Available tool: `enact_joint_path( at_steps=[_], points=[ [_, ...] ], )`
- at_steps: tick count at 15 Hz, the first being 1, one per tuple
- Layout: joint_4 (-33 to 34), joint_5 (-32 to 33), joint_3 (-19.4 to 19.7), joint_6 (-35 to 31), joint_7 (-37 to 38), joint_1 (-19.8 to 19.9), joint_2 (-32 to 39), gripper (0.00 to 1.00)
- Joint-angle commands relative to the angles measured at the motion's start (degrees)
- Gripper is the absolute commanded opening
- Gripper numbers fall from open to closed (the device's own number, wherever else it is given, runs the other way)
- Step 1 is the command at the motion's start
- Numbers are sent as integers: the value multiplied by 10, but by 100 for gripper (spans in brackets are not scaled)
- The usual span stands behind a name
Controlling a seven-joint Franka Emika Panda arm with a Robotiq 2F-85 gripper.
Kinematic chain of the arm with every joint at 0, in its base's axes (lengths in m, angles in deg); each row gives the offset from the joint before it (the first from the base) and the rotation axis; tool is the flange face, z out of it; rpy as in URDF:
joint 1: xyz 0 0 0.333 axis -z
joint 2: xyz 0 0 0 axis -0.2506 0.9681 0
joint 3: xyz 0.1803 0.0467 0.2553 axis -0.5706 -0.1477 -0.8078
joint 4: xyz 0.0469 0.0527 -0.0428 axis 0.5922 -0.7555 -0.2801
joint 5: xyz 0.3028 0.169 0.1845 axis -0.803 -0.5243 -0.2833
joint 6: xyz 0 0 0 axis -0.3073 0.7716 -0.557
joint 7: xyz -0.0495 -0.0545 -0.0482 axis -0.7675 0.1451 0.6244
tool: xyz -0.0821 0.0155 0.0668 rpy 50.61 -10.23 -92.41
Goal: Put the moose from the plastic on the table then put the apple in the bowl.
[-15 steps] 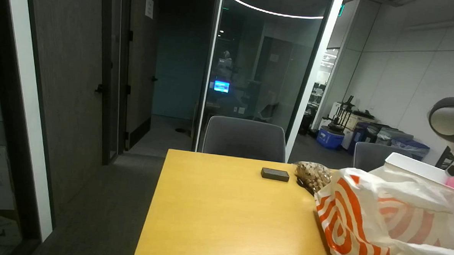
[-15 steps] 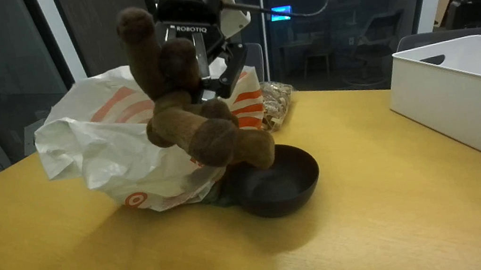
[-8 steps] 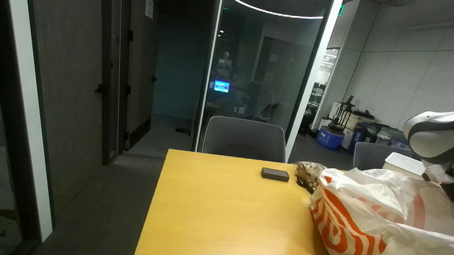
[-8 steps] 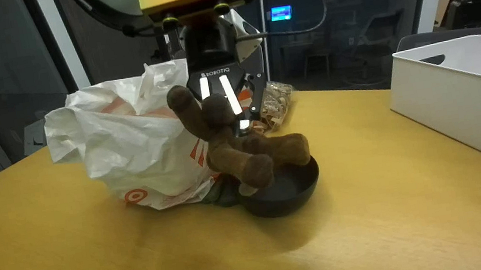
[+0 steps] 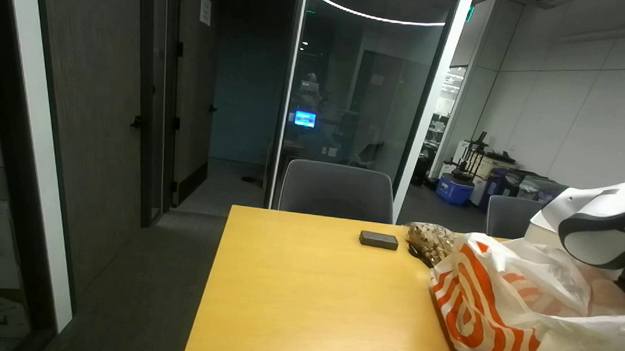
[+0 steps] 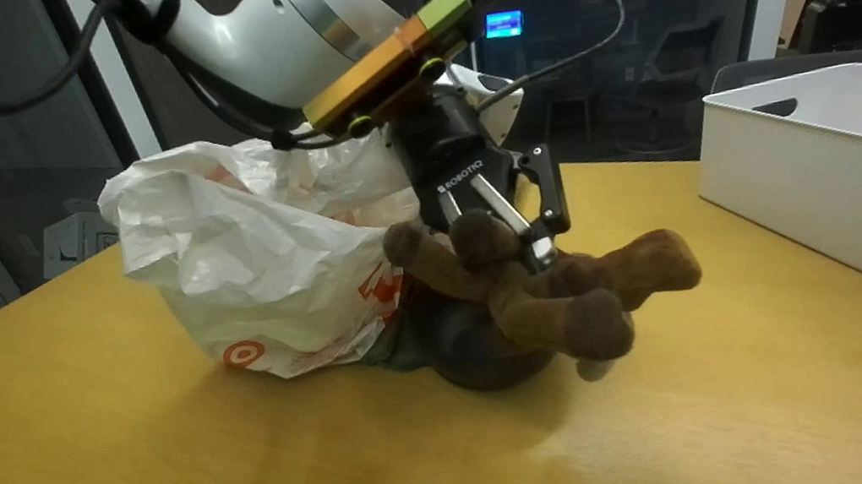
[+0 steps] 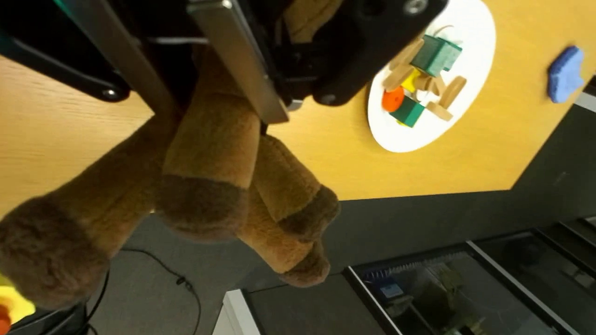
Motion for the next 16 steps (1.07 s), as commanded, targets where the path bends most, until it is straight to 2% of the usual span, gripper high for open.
enact_joint_path(
  at_steps=[1,2,3,5,9,10,16],
  points=[
    [8,48,19,-27,104,15,31,10],
    [12,53,25,-31,133,19,40,49],
    [16,55,29,-31,162,21,47,50],
    [27,48,37,-24,216,25,58,62],
    [48,-4,44,-6,270,36,26,93],
    [54,-26,45,-2,262,39,5,99],
    [90,-166,32,49,177,35,-132,100]
  ],
)
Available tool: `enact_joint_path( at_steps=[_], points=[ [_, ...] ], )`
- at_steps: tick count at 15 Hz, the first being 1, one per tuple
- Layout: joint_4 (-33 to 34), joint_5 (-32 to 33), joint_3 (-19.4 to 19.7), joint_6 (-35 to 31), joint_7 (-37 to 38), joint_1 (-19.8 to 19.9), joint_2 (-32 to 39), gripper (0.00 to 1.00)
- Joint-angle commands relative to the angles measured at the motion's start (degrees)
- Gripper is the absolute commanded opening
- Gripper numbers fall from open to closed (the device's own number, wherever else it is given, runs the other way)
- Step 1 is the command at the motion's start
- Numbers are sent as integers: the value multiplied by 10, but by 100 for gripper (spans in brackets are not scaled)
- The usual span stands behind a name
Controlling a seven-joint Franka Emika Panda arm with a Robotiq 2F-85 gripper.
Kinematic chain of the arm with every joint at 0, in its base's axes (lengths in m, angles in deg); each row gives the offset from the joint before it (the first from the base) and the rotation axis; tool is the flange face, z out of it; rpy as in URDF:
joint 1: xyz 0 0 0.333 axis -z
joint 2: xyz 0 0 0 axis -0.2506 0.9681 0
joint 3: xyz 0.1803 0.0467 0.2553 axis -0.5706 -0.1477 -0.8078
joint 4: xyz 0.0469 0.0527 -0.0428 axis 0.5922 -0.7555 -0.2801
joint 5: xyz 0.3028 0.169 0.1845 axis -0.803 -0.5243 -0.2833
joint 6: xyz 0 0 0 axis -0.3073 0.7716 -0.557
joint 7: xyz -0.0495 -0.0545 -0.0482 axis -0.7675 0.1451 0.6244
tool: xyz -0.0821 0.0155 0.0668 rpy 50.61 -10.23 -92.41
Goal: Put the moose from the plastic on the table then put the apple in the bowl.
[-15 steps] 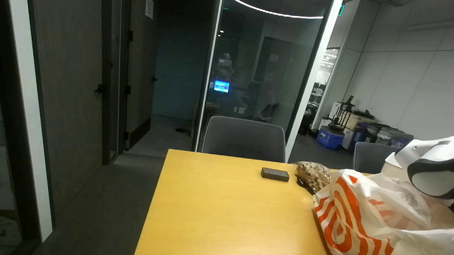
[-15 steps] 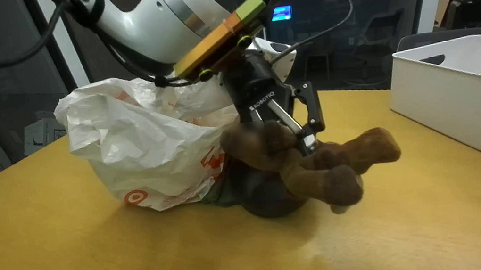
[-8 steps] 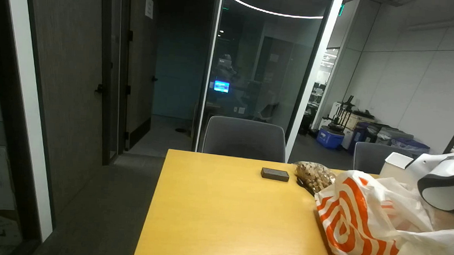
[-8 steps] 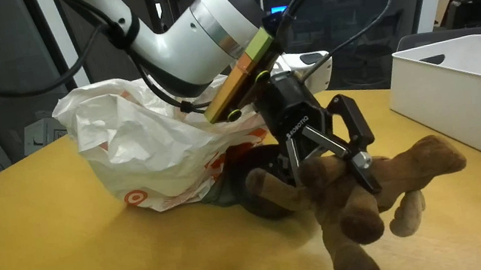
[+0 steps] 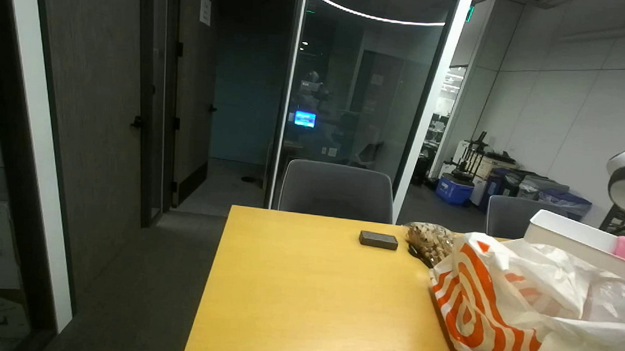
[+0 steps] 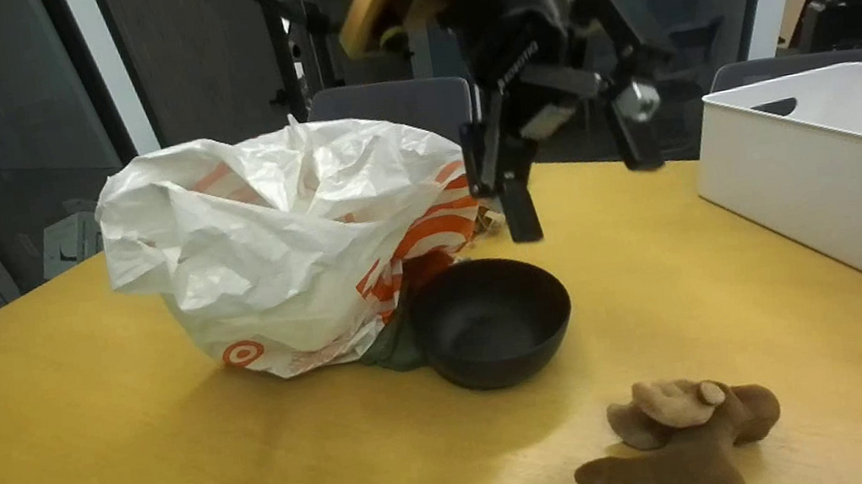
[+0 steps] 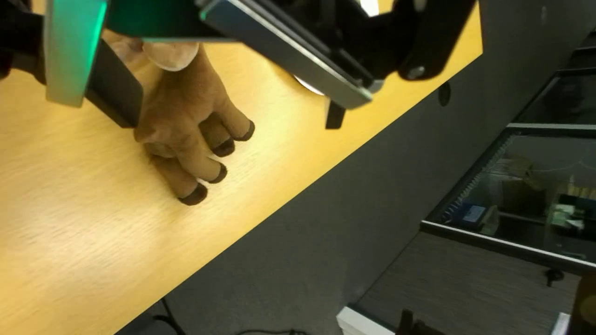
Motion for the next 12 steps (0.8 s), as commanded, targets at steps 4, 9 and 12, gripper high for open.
enact_joint_path(
  at_steps=[4,9,12],
  points=[
    [31,-189,-39,80,-50,-28,-139,100],
    [4,-360,-73,19,-42,-60,-167,100],
    [-39,-433,-83,-75,-87,-73,-154,100]
  ],
)
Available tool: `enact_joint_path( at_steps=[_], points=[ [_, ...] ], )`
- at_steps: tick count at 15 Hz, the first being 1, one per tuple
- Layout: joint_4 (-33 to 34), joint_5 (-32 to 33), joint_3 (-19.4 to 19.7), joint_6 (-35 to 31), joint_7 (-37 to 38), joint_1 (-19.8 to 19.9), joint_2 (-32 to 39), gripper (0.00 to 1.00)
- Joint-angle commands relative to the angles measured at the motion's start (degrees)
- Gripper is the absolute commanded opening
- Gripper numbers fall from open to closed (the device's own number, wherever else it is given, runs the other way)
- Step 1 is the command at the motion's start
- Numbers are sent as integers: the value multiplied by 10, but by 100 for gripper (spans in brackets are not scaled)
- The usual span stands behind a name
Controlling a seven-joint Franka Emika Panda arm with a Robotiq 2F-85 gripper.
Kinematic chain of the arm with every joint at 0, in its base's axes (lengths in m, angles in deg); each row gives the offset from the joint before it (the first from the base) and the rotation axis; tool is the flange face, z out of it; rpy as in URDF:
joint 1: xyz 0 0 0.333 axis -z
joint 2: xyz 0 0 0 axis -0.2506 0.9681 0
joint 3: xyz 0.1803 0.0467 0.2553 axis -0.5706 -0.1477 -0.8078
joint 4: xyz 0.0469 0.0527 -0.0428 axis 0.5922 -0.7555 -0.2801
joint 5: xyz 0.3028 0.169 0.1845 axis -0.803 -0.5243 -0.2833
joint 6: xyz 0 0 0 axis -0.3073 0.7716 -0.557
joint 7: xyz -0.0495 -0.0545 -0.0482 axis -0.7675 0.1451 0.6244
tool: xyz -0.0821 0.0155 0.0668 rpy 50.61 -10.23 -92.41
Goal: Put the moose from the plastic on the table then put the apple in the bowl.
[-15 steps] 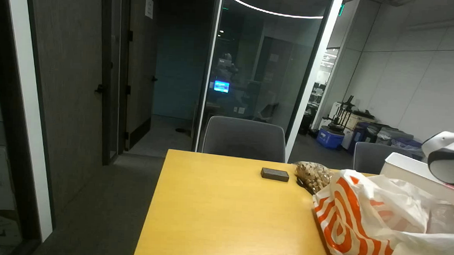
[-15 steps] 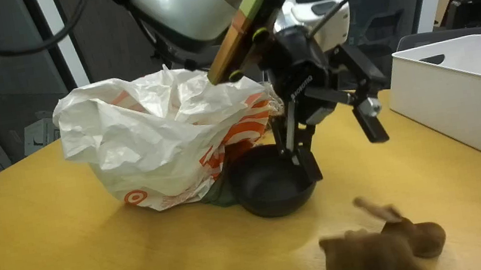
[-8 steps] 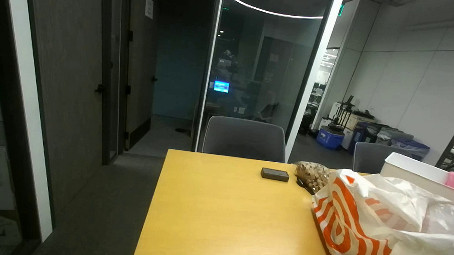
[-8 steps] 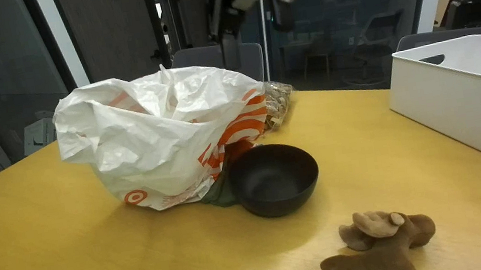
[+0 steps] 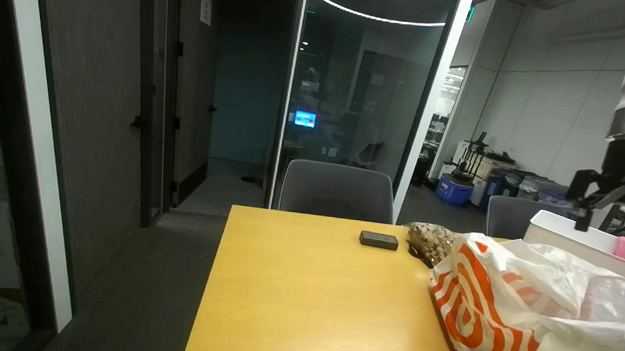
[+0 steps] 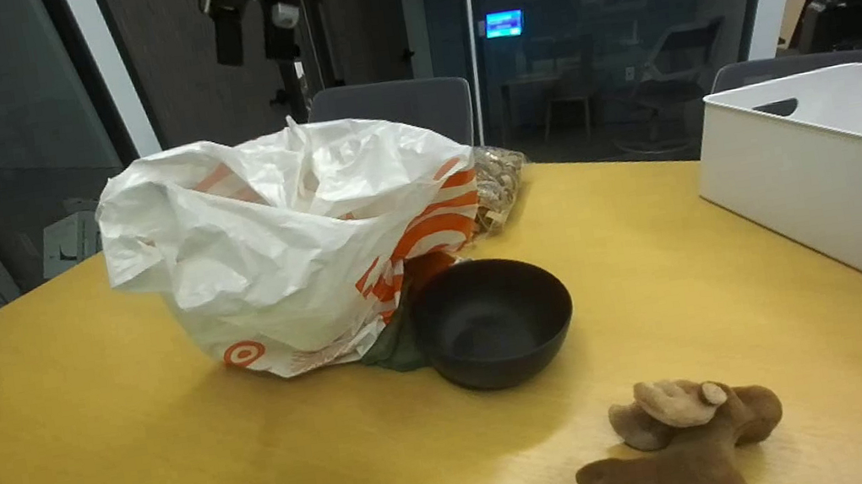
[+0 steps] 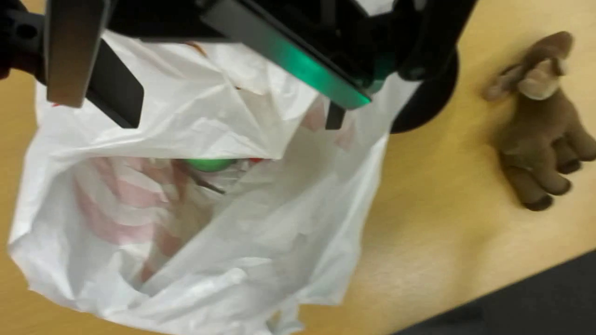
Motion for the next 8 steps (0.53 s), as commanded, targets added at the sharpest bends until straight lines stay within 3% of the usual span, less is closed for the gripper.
enact_joint_path(
  at_steps=[1,5,8],
  points=[
    [-63,-79,-5,-112,-66,-11,9,100],
    [-123,-163,-2,-176,-196,-11,28,100],
    [-145,-212,10,-154,-312,3,39,100]
  ],
)
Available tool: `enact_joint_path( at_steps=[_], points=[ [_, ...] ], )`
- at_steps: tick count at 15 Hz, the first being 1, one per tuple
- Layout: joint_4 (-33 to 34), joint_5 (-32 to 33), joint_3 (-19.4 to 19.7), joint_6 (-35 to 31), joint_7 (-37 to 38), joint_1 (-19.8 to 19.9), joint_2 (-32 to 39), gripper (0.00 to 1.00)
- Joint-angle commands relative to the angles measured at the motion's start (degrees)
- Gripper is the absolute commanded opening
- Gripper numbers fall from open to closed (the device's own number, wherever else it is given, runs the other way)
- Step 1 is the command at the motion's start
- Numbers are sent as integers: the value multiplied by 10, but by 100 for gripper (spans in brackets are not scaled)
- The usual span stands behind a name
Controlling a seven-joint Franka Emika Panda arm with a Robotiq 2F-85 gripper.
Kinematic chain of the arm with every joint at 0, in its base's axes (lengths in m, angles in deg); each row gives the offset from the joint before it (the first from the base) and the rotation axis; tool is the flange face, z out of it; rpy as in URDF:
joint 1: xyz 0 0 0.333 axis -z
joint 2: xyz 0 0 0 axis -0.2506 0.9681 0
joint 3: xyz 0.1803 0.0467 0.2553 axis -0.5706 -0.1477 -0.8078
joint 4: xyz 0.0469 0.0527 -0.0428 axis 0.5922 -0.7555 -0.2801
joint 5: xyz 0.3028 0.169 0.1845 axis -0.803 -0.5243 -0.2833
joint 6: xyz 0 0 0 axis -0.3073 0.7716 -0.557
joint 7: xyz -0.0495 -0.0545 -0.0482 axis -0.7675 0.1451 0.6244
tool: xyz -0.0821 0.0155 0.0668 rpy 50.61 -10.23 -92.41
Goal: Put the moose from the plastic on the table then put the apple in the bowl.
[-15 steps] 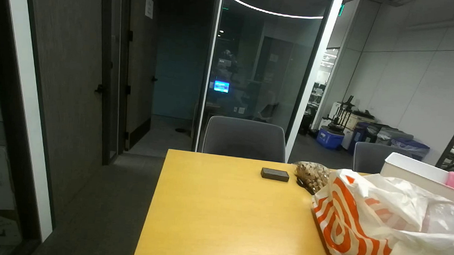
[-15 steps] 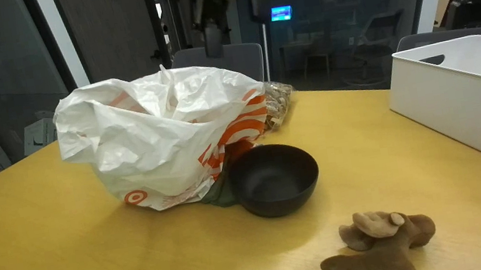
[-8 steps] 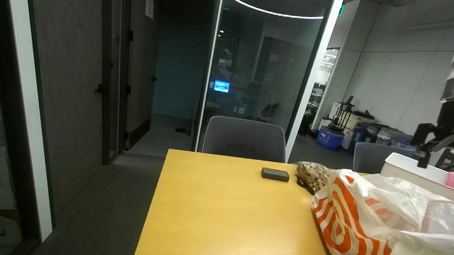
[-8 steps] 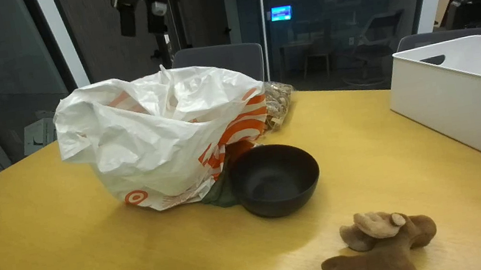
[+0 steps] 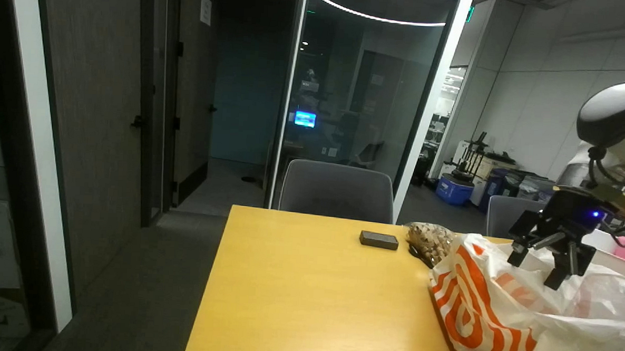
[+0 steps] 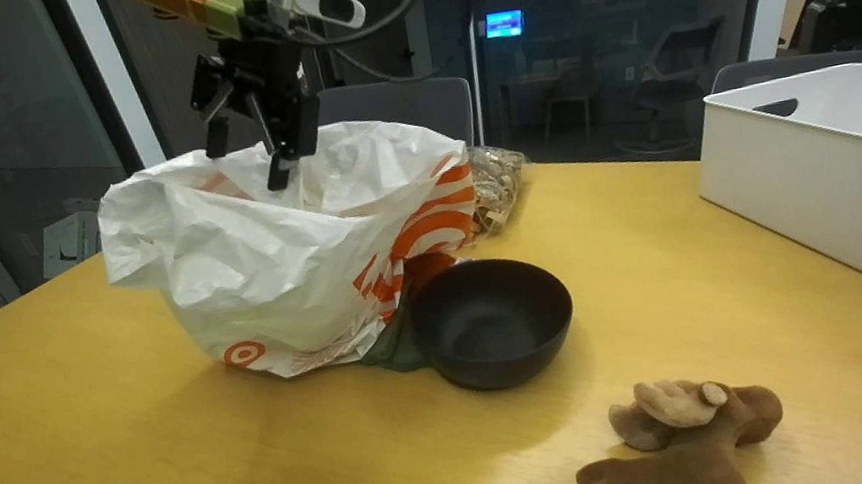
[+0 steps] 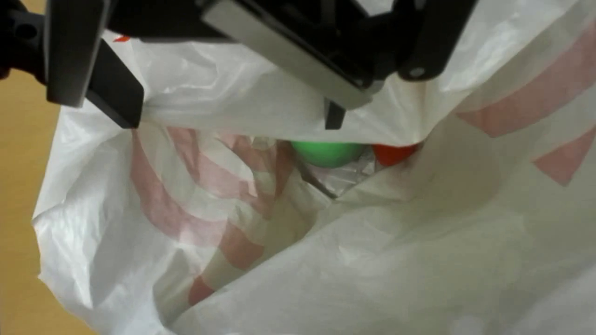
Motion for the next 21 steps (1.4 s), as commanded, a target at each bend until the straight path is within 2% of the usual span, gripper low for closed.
enact_joint_path(
  at_steps=[1,4,6,8,14,16,18,21],
  points=[
    [-24,-58,15,26,-135,18,-3,100],
    [-16,-81,29,99,-219,33,-10,100],
    [-11,-67,31,152,-264,35,-5,100],
    [-17,-56,28,160,-274,30,-1,100],
    [-68,83,-3,-23,-192,5,8,100],
    [-77,118,-3,-40,-152,6,21,100],
    [-90,159,-3,-79,-107,6,37,100],
    [-96,187,-4,-151,-67,4,59,100]
  ],
)
